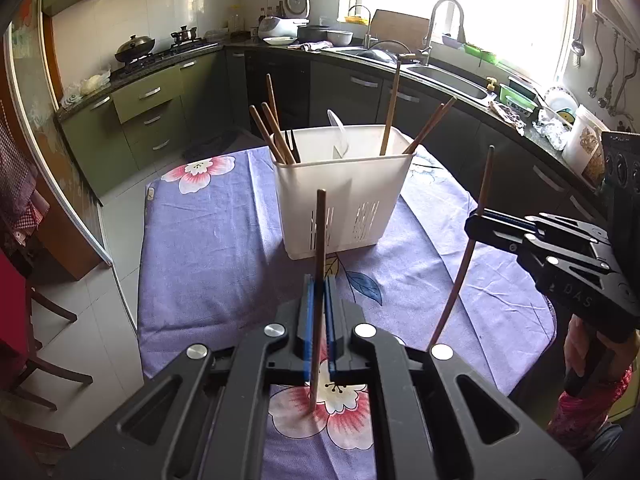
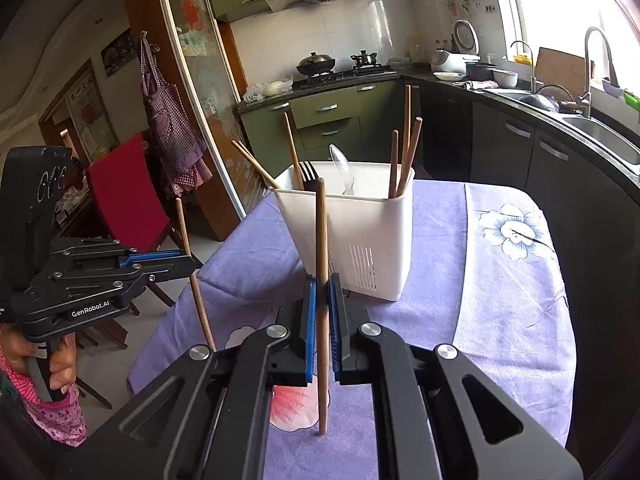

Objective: Organize utensils
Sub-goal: 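Lift both held chopsticks upright toward the white holder, then lower both chopsticks upright into the white holder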

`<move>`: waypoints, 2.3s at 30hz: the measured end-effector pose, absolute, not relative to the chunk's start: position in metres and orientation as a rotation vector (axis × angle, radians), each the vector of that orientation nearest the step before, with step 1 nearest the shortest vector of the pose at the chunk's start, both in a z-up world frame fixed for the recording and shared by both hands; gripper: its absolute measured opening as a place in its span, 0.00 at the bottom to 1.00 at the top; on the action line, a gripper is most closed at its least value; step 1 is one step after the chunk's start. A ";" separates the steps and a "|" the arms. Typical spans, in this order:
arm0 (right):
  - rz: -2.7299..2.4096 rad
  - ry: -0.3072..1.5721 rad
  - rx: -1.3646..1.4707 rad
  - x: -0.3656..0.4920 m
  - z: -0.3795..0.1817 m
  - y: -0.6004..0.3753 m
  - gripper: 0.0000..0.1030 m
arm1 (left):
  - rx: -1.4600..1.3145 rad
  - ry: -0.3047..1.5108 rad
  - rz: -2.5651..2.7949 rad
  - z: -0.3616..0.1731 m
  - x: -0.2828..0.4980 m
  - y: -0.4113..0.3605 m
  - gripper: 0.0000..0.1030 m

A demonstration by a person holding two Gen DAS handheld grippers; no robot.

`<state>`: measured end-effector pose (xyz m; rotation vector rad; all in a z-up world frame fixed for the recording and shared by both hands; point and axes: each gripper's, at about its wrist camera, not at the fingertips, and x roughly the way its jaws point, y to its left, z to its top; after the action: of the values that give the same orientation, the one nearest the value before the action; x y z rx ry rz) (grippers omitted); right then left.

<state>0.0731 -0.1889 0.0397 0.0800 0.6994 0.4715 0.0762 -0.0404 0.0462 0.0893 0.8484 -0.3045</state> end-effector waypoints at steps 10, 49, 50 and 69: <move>0.482 0.664 0.068 0.073 0.055 -0.185 0.07 | 0.084 0.820 -0.303 0.058 0.080 -0.037 0.05; 0.405 0.421 0.032 0.135 0.216 -0.174 0.07 | 0.069 0.536 -0.356 0.220 0.099 -0.054 0.05; 0.399 0.414 0.032 0.138 0.220 -0.175 0.07 | 0.067 0.532 -0.354 0.223 0.102 -0.055 0.05; 0.325 0.421 0.046 0.191 0.204 -0.176 0.07 | 0.058 0.522 -0.313 0.212 0.154 -0.072 0.05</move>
<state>0.1915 -0.1764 0.2037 0.0462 0.4212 0.3251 0.1544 -0.0720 0.2120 0.0582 0.5217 -0.3128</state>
